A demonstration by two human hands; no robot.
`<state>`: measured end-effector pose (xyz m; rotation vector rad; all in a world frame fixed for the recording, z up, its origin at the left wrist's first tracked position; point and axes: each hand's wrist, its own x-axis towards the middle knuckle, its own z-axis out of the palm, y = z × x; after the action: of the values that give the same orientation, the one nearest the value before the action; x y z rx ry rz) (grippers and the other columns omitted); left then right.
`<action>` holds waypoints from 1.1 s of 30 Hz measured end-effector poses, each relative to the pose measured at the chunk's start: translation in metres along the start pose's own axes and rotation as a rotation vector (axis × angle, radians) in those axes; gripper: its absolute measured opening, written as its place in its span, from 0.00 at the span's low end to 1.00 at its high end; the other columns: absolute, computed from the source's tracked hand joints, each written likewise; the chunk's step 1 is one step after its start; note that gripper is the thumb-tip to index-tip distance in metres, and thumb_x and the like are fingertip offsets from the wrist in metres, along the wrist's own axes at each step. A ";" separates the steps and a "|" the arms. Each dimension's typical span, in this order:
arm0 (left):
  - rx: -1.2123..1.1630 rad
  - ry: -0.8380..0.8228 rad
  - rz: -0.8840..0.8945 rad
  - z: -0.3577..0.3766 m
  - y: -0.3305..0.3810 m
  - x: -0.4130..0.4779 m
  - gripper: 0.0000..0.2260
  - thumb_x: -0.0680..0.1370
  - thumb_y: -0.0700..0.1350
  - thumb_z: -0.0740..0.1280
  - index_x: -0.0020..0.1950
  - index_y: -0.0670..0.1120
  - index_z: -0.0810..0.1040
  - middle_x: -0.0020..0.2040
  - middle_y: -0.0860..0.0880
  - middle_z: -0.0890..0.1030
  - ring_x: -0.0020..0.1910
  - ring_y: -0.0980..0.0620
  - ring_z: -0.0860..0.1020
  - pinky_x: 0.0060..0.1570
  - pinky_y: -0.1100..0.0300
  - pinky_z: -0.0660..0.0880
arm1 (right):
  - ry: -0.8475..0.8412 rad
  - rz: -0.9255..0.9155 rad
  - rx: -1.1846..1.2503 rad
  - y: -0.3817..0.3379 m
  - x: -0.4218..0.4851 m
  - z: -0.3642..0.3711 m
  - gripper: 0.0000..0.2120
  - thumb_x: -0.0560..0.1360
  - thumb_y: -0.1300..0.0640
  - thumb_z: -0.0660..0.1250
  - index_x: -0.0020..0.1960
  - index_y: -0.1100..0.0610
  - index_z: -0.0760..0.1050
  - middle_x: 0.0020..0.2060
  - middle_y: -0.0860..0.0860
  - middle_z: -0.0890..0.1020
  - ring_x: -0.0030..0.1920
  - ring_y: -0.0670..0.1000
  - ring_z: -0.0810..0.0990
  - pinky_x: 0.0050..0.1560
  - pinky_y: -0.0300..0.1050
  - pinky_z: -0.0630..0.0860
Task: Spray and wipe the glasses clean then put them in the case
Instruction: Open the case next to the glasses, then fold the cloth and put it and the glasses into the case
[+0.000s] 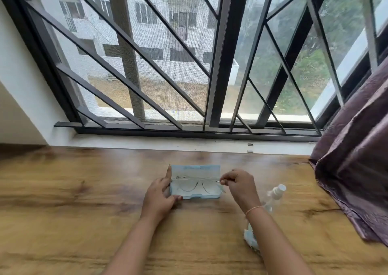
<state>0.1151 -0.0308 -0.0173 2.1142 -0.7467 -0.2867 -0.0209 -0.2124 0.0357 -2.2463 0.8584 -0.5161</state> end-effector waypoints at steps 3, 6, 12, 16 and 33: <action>0.011 0.002 0.004 0.000 -0.002 0.001 0.45 0.66 0.44 0.74 0.72 0.60 0.48 0.51 0.50 0.75 0.50 0.52 0.73 0.50 0.58 0.74 | -0.046 0.015 -0.032 -0.002 0.011 0.009 0.07 0.69 0.71 0.67 0.39 0.64 0.83 0.38 0.58 0.82 0.39 0.50 0.77 0.42 0.34 0.71; 0.023 -0.003 0.002 0.000 -0.002 0.001 0.45 0.67 0.45 0.74 0.72 0.61 0.47 0.51 0.51 0.74 0.50 0.53 0.73 0.48 0.60 0.73 | -0.092 0.031 -0.065 -0.002 0.016 0.016 0.07 0.70 0.71 0.66 0.41 0.65 0.83 0.40 0.59 0.81 0.41 0.52 0.77 0.42 0.31 0.69; 0.014 0.003 0.014 0.001 -0.005 0.002 0.45 0.66 0.45 0.75 0.72 0.60 0.48 0.49 0.51 0.74 0.49 0.53 0.73 0.45 0.64 0.69 | -0.105 -0.001 -0.137 0.001 0.018 0.023 0.09 0.71 0.71 0.65 0.44 0.65 0.83 0.37 0.52 0.73 0.40 0.50 0.73 0.41 0.33 0.69; 0.029 0.016 0.032 0.001 -0.006 0.000 0.45 0.67 0.45 0.74 0.72 0.62 0.46 0.49 0.52 0.75 0.48 0.53 0.73 0.45 0.63 0.70 | -0.138 -0.042 -0.207 0.001 0.020 0.023 0.08 0.71 0.70 0.65 0.45 0.65 0.82 0.38 0.52 0.72 0.41 0.48 0.72 0.42 0.34 0.68; -0.090 0.105 0.010 -0.001 -0.002 -0.010 0.36 0.66 0.41 0.75 0.70 0.57 0.64 0.41 0.53 0.77 0.44 0.53 0.77 0.36 0.74 0.66 | 0.004 -0.072 -0.185 -0.005 -0.050 -0.007 0.14 0.67 0.74 0.63 0.46 0.62 0.82 0.39 0.57 0.80 0.41 0.55 0.78 0.45 0.41 0.73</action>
<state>0.1088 -0.0232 -0.0190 2.0235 -0.6705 -0.1979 -0.0580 -0.1777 0.0374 -2.4524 0.8607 -0.4914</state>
